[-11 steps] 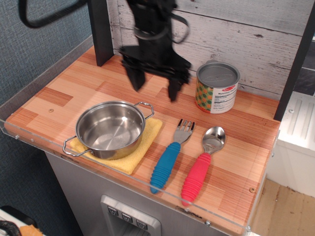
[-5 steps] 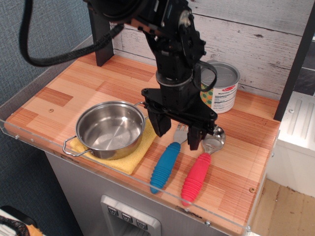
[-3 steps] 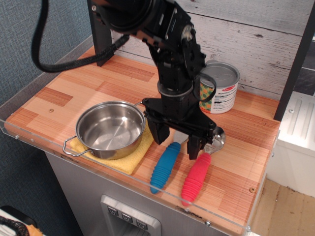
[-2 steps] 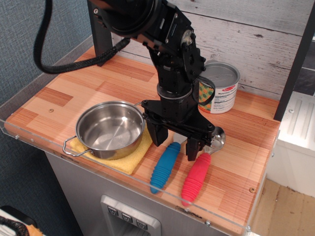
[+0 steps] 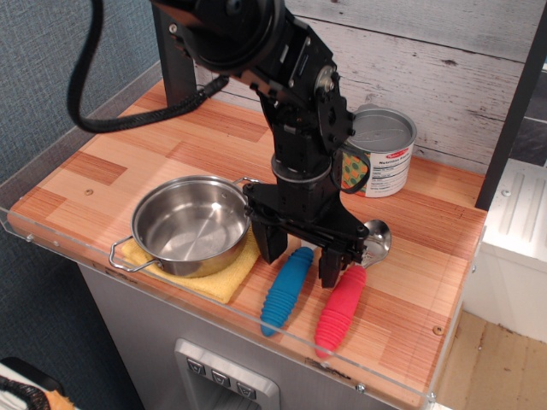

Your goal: Pick up the blue fork and place it on the left of the pot

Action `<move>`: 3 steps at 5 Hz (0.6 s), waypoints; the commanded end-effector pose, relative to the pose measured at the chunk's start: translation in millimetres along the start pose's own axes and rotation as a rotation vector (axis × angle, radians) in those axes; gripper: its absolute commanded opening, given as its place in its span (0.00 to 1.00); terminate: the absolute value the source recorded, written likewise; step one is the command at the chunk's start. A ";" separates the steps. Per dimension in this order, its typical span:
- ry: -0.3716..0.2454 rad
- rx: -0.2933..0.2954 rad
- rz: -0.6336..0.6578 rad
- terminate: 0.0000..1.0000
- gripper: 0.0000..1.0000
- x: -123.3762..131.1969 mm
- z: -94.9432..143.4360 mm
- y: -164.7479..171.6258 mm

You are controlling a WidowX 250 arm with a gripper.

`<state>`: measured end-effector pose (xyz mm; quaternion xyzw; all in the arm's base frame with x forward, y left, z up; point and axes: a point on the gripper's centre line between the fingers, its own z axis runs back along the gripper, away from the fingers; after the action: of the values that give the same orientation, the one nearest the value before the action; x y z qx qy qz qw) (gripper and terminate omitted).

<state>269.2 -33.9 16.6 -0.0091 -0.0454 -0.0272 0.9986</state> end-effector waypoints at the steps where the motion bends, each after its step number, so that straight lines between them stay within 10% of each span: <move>1: -0.008 0.007 -0.018 0.00 1.00 11.1 -1.0 -1.9; 2: 0.002 0.017 -0.008 0.00 1.00 11.2 -4.6 -0.7; 3: -0.004 0.018 -0.014 0.00 0.00 12.2 -3.8 -0.8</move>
<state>279.2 -32.9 6.9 -0.0001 -0.0355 -0.0224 0.9991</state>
